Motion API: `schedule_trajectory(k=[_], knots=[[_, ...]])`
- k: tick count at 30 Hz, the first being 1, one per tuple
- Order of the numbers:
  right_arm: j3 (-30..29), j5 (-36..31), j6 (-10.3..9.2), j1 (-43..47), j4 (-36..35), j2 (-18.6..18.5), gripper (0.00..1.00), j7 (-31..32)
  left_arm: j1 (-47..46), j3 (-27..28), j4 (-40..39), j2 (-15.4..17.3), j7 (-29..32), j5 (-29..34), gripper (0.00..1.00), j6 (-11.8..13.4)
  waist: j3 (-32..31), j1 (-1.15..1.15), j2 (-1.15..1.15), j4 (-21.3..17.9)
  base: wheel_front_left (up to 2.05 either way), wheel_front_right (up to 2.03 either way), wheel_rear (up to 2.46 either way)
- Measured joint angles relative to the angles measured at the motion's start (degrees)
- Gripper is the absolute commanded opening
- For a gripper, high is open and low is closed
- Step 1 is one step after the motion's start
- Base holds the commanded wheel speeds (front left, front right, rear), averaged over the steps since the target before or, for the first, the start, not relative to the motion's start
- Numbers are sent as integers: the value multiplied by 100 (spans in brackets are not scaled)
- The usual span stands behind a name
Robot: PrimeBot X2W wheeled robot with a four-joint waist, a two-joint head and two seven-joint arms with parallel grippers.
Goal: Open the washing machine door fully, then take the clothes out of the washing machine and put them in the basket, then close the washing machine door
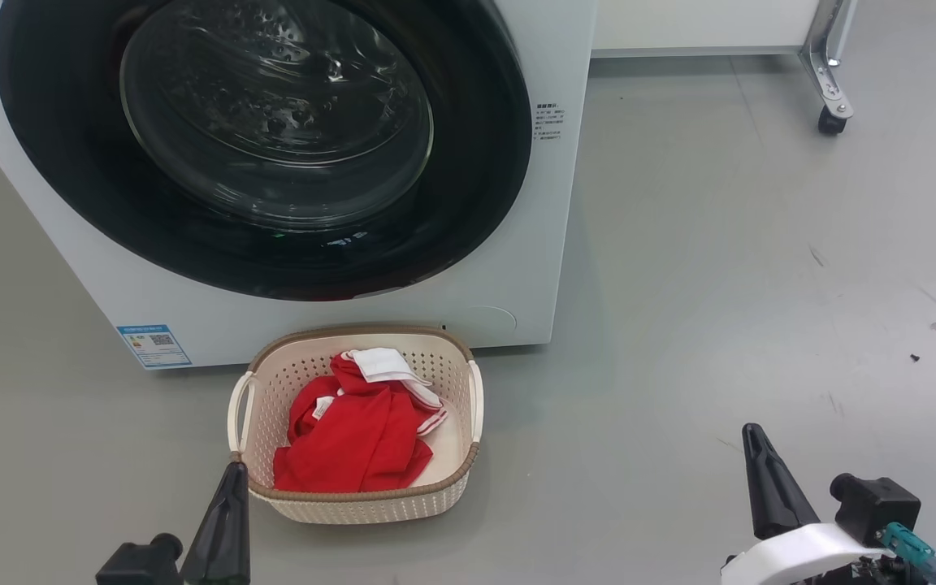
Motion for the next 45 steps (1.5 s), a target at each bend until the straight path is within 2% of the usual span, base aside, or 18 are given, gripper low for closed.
schedule_trajectory(k=[8,28,45], knots=[[-121,886,18,-14,-24,9,0,164,-1,71,4,0,180,-918,0,-67,-6,0,0,18,0,0,0],[-423,2387,53,-155,-16,-3,0,586,-138,350,159,15,575,-2477,0,-153,-25,0,0,59,0,0,0],[-631,3597,80,-289,44,-67,0,901,-347,521,330,42,881,-3724,0,-324,-42,0,0,92,0,0,0]])
